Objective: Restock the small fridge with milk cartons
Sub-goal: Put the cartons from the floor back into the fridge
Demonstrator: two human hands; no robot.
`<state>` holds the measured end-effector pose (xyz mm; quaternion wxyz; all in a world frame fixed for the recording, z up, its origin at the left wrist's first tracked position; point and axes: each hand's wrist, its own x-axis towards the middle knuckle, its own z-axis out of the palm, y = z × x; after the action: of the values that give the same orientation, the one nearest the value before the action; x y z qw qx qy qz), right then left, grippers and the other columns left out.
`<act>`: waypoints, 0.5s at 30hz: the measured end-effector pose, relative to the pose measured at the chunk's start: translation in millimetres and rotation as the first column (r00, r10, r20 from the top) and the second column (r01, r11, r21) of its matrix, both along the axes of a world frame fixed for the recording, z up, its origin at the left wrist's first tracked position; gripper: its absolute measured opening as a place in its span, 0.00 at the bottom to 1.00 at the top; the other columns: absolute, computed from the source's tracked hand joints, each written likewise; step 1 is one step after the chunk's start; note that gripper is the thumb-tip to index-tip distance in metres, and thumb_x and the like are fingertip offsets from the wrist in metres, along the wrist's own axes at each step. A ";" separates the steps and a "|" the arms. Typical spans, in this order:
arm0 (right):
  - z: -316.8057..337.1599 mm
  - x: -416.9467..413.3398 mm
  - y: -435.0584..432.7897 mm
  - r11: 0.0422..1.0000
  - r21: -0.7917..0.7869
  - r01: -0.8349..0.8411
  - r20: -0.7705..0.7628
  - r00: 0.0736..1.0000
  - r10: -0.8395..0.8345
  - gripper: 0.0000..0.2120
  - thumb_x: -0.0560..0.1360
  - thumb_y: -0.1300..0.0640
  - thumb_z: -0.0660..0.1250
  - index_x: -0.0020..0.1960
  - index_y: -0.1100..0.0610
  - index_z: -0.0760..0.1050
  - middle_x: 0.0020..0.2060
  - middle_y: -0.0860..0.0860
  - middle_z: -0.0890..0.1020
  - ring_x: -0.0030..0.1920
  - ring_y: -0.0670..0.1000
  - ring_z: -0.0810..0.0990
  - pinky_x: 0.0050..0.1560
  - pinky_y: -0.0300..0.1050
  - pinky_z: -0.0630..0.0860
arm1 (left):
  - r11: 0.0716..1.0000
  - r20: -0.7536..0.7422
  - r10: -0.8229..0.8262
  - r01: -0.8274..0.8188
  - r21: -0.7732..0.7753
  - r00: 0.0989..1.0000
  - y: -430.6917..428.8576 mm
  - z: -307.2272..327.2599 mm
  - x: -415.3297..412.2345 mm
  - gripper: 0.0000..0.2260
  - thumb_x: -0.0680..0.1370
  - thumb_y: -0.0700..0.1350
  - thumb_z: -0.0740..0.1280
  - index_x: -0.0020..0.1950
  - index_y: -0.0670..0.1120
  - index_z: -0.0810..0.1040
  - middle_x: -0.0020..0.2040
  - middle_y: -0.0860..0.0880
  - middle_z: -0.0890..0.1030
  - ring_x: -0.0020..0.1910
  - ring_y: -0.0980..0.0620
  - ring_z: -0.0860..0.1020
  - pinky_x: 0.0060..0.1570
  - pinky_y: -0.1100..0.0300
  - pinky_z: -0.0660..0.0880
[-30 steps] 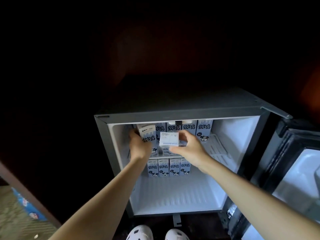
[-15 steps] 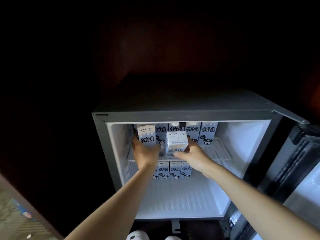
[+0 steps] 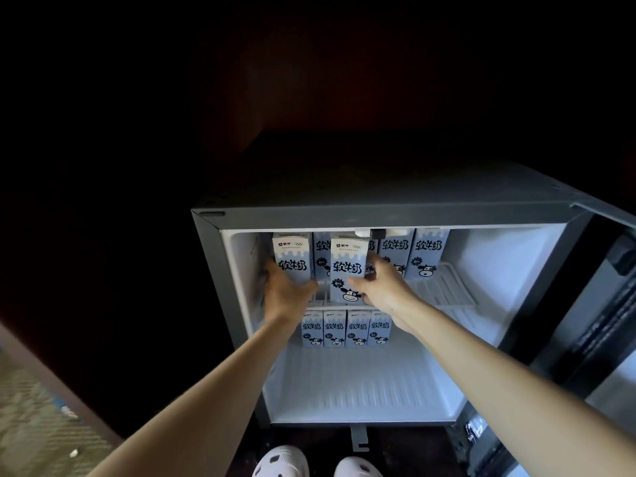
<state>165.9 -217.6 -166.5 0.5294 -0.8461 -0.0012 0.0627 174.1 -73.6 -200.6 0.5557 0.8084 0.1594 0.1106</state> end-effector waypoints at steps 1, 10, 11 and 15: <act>-0.4 1.0 2.9 1.000 -0.005 -0.001 -0.002 1.000 0.001 0.17 0.76 0.61 0.65 0.64 0.57 0.68 0.59 0.54 0.78 0.56 0.53 0.77 0.62 0.52 0.74 | 1.000 -0.006 -0.004 0.004 -0.003 1.000 0.7 0.2 0.0 0.33 0.70 0.40 0.73 0.69 0.42 0.60 0.48 0.44 0.76 0.43 0.48 0.76 0.44 0.54 0.77; -6.4 4.1 12.8 1.000 -0.002 -0.015 0.019 1.000 0.015 0.22 0.75 0.64 0.65 0.67 0.54 0.66 0.60 0.54 0.78 0.58 0.54 0.78 0.59 0.49 0.76 | 0.999 -0.021 -0.042 0.042 -0.015 0.999 1.1 1.6 -1.4 0.32 0.70 0.37 0.71 0.70 0.41 0.58 0.46 0.46 0.74 0.43 0.49 0.74 0.49 0.51 0.76; -7.6 4.5 13.0 1.000 -0.024 -0.004 0.033 0.999 0.005 0.22 0.74 0.65 0.66 0.66 0.55 0.67 0.59 0.54 0.79 0.56 0.54 0.78 0.57 0.46 0.76 | 0.998 -0.020 -0.053 0.053 -0.026 0.998 1.7 1.2 -1.0 0.32 0.70 0.37 0.71 0.69 0.41 0.58 0.46 0.45 0.73 0.42 0.49 0.73 0.48 0.51 0.76; -20.1 6.4 16.4 0.979 -0.188 0.079 0.133 0.990 -0.054 0.18 0.72 0.63 0.70 0.60 0.60 0.72 0.55 0.55 0.81 0.51 0.53 0.80 0.48 0.39 0.73 | 0.993 0.009 -0.116 0.117 -0.029 0.993 6.8 -3.3 -2.4 0.30 0.69 0.37 0.73 0.66 0.41 0.62 0.52 0.45 0.78 0.48 0.50 0.76 0.50 0.56 0.76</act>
<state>172.3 -201.2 -186.5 0.4455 -0.8952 -0.0005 -0.0093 171.8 -66.8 -203.9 0.5735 0.8078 0.1116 0.0784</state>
